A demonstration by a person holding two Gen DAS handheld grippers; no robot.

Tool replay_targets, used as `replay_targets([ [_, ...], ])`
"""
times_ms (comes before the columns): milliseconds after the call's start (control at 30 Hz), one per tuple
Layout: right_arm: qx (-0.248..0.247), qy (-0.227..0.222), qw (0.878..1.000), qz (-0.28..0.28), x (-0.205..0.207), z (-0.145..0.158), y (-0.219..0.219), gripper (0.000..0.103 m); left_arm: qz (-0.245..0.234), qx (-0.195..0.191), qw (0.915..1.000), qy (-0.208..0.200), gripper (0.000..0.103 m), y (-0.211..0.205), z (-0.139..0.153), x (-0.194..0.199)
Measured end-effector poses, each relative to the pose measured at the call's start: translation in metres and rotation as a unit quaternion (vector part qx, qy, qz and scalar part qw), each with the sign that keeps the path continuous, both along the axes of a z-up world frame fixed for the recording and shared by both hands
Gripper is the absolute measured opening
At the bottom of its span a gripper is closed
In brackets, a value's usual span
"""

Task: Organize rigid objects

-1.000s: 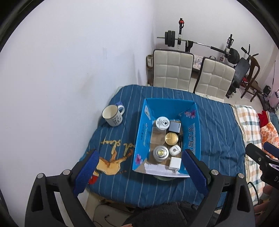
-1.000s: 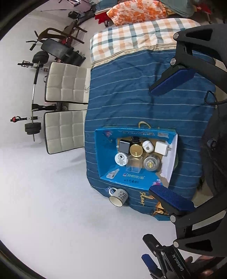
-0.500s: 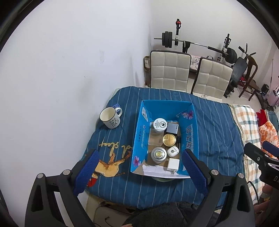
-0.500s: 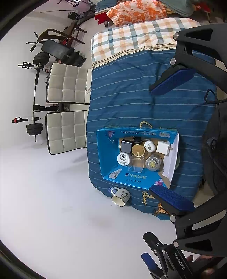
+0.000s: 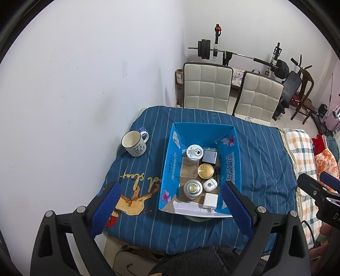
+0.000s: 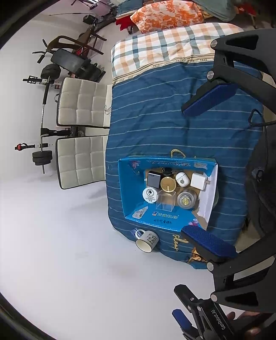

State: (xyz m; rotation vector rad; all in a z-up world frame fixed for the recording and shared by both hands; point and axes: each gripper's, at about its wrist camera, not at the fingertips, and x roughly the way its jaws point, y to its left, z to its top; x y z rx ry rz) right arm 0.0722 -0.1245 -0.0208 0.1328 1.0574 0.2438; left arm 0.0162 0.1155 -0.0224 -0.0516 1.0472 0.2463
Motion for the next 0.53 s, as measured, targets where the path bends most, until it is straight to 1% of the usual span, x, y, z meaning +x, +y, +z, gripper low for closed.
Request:
replay_targets([
  [333,-0.001,0.002,1.0,-0.001,0.0005,-0.0007,0.0006,0.103,0.002,-0.002,1.0,0.004,0.097,-0.0005,-0.0012,-0.0022],
  [533,-0.002,0.004,1.0,0.005,-0.0009,-0.003,0.0013,0.103,0.003,-0.01,0.9999,0.008,0.097,0.0012,-0.0034,-0.0033],
])
